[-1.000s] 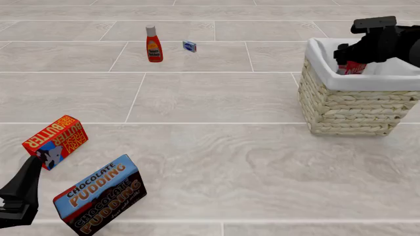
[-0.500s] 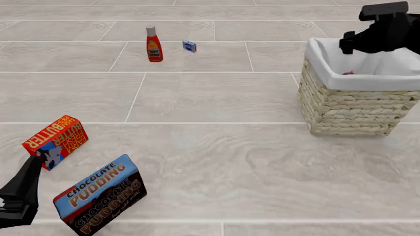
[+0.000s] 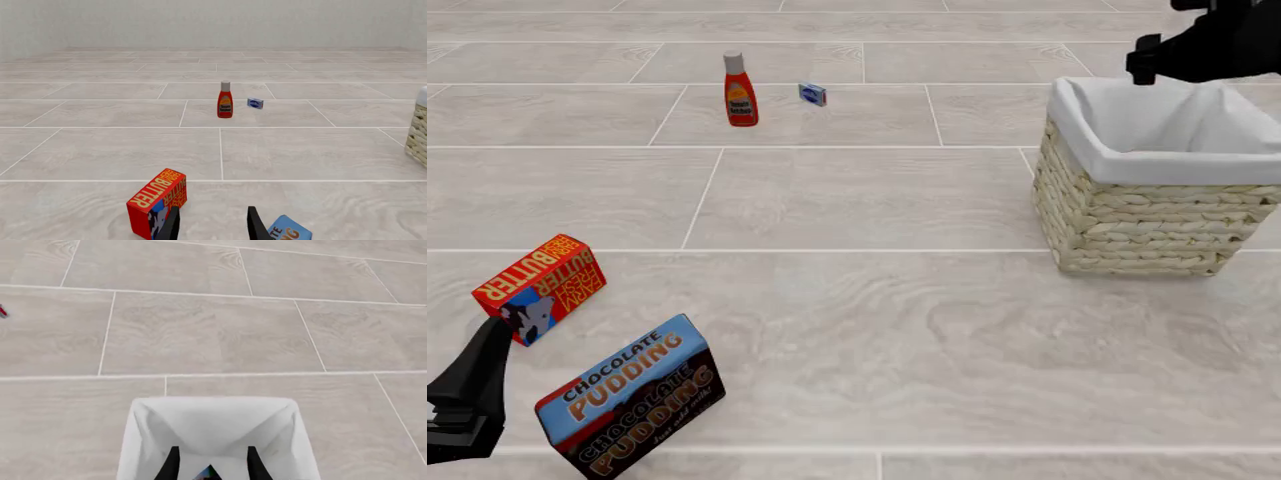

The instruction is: Pick the milk and place it in the basket.

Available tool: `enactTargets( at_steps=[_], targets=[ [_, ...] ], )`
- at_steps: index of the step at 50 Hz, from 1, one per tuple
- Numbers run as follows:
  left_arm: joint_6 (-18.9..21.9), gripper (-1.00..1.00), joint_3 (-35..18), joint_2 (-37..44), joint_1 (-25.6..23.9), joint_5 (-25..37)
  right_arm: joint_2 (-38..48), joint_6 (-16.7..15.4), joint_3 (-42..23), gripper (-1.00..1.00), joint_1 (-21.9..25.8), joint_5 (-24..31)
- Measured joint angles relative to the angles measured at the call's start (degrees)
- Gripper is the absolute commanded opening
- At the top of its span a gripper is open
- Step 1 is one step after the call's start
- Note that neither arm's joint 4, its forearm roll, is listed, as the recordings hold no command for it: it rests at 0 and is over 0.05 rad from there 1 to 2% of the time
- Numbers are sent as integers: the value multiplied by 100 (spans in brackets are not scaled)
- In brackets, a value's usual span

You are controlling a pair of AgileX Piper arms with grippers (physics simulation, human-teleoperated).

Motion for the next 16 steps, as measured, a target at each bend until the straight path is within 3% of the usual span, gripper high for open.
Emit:
enactTargets(
  at_steps=[16],
  targets=[
    [0,100,0,0,0,0,-345,-18,336,100,85,-191]
  ],
)
